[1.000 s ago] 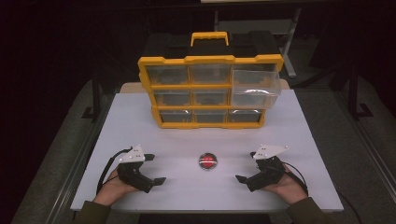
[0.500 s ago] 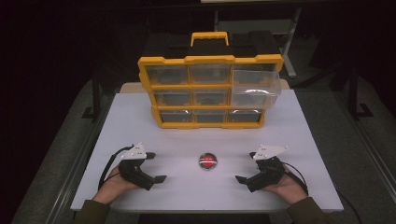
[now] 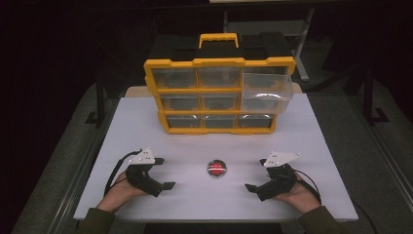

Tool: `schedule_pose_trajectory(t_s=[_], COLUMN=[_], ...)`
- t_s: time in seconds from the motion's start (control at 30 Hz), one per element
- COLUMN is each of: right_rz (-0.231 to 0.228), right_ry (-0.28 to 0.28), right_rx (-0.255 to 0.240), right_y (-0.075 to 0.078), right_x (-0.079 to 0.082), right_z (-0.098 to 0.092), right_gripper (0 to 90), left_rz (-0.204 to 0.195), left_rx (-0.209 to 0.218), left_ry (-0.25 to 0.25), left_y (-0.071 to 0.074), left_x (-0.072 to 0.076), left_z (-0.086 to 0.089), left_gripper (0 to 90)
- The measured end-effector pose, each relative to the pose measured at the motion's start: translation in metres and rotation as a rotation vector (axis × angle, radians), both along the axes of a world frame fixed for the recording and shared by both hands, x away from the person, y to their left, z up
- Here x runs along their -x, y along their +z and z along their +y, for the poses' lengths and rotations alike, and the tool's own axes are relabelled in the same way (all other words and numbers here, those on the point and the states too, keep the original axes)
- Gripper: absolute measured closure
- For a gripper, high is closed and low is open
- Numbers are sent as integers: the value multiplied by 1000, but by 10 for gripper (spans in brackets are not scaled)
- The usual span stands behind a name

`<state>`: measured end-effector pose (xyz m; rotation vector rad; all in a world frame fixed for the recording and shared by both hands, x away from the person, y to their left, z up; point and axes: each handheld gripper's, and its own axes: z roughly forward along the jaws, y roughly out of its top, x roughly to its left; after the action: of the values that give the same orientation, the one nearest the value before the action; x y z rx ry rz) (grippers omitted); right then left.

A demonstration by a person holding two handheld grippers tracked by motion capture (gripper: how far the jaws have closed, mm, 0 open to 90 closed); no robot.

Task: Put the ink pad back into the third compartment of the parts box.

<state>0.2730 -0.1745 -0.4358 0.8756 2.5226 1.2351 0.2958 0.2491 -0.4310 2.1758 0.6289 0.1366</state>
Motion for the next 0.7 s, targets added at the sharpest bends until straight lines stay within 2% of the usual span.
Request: schedule_pose_trajectory(t_s=[0.17,0.7], right_rz=[0,-2], right_ry=[-3,-1], right_rx=[-2,-5], right_y=[0,1], right_x=[0,0], right_z=[0,0], right_gripper=[0,0], left_rz=[-8,-4], left_rx=[11,24], left_ry=[-6,-19], left_y=[1,4], left_x=[-1,-7], left_z=[-3,-15], left_gripper=[28,18])
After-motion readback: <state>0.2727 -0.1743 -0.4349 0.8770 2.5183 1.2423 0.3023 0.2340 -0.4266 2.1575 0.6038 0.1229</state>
